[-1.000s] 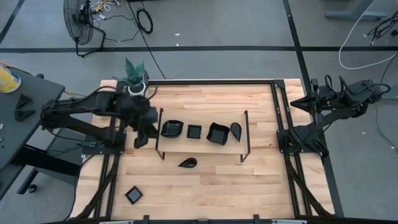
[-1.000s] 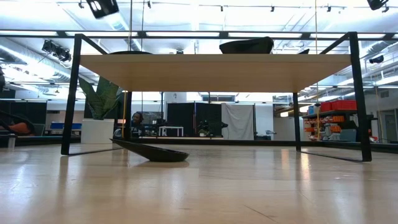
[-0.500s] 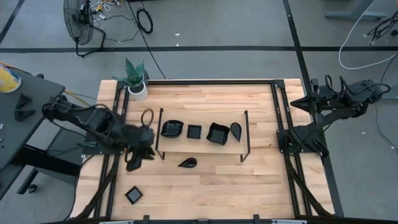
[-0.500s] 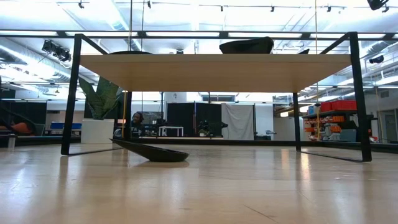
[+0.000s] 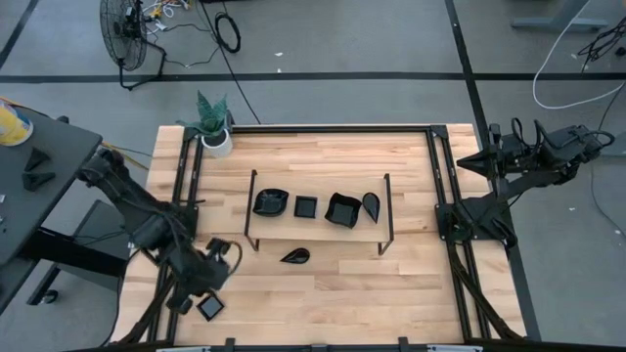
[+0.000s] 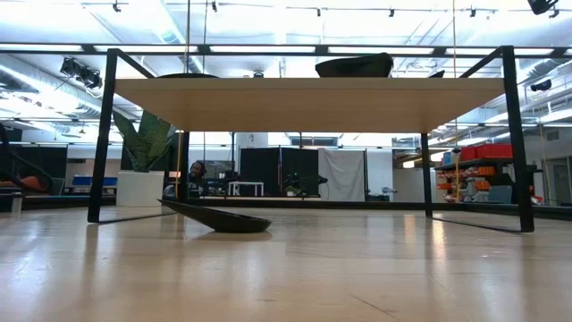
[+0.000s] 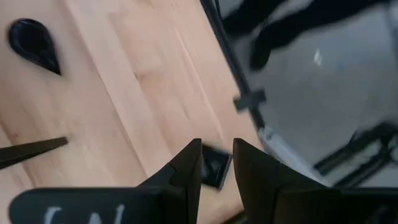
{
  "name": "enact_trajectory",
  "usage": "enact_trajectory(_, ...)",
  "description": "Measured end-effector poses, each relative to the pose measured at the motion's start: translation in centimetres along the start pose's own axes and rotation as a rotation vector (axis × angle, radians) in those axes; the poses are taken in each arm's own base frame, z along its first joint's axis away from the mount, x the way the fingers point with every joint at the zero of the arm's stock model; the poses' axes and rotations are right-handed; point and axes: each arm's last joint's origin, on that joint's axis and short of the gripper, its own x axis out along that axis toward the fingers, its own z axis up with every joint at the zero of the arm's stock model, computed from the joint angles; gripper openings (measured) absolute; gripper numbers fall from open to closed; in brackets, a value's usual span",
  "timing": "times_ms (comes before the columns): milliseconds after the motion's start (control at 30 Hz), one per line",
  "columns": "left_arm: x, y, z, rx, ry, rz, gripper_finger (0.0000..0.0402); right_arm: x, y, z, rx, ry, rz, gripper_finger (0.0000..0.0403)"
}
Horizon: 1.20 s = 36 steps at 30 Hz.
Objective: Pick & Place Mini shaped plates
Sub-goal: Stack the square plate on top of the square plate on the shelf
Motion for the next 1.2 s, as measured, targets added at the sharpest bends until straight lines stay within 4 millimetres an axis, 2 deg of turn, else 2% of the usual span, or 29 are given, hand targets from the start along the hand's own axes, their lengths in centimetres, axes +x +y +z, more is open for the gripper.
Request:
enact_trajectory(367, 3.8, -1.2, -0.6, 0.242, 0.222, 0.04, 0.0099, 0.0, 0.0, 0.0, 0.0, 0.0, 0.0, 0.0023)
enact_trajectory(633, 7.8, -1.3, -2.1, 0.387, 0.372, 0.049, 0.0146, 0.0, 0.0, 0.0, 0.0, 0.0, 0.0, 0.0023)
enact_trajectory(933, 12.0, 0.1, -5.3, 0.333, 0.416, -0.002, 0.0208, 0.0, 0.0, 0.0, 0.0, 0.0, 0.0, 0.0023)
enact_trajectory(1200, 14.6, 1.0, -6.7, 0.303, 0.325, -0.028, 0.0213, 0.0, 0.0, 0.0, 0.0, 0.0, 0.0, 0.0023)
